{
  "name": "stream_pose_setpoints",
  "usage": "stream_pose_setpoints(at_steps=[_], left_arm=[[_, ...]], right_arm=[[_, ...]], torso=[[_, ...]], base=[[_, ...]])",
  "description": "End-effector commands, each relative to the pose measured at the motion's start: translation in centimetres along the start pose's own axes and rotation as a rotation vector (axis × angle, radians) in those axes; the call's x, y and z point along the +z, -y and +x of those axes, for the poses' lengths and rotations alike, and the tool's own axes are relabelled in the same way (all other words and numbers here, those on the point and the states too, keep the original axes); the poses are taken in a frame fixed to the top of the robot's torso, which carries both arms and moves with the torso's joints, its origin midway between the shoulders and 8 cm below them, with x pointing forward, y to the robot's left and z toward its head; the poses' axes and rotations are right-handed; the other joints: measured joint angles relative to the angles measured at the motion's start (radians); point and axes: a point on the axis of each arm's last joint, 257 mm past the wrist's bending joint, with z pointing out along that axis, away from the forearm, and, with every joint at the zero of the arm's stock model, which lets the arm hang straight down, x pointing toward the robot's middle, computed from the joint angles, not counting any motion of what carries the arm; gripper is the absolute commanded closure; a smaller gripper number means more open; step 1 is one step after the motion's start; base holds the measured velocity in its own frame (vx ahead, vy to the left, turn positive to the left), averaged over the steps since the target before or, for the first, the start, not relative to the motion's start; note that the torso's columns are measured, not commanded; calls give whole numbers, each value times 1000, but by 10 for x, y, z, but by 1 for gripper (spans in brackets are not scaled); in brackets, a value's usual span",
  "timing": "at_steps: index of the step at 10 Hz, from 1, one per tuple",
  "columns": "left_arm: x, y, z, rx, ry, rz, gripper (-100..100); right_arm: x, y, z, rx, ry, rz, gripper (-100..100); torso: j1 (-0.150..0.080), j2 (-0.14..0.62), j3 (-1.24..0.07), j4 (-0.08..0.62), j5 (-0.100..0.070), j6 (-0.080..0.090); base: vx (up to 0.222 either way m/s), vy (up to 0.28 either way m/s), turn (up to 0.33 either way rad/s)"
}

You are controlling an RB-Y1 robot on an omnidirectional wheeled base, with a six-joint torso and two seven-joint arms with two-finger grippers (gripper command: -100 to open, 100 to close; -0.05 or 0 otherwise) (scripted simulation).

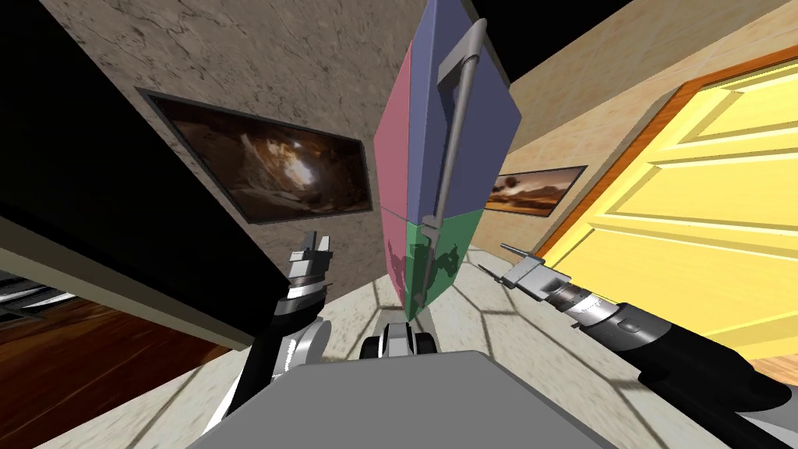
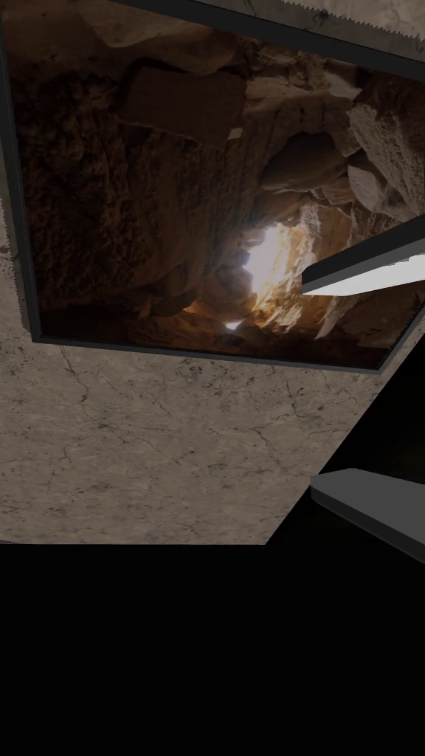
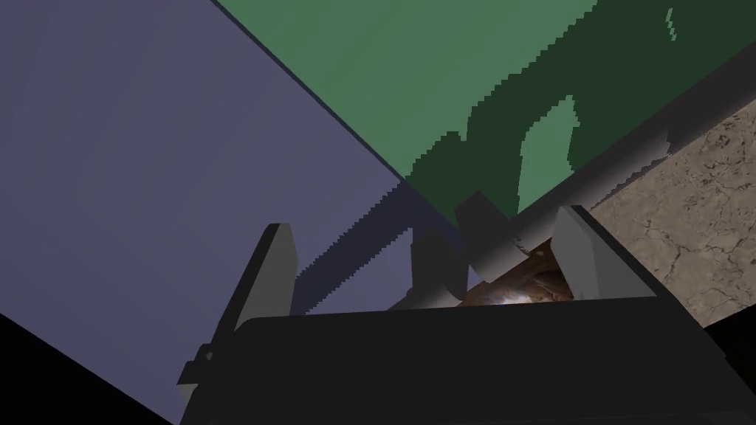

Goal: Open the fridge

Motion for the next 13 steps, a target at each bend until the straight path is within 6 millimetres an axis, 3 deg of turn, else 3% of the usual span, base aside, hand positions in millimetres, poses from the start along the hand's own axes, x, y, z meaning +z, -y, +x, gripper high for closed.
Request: stream_pose_setpoints(at_steps=[1,5,11,13], left_arm=[[0,0,0,0,0,0,0],[0,0,0,0,0,0,0],[0,0,0,0,0,0,0],[0,0,0,0,0,0,0]], right_arm=[[-7,18,17,-27,-49,41,-100],[-24,49,47,-71,-143,109,-100],[-46,85,67,-160,-238,176,-100],[-51,93,73,-171,-259,191,-100]], torso=[[-3,1,0,0,-1,0],[-2,-2,-2,-1,-1,0],[-2,-5,-3,-1,0,-3],[11,-10,-6,-4,3,-9]], base=[[105,246,-62],[120,237,-65],[111,244,-77],[53,171,-55]])
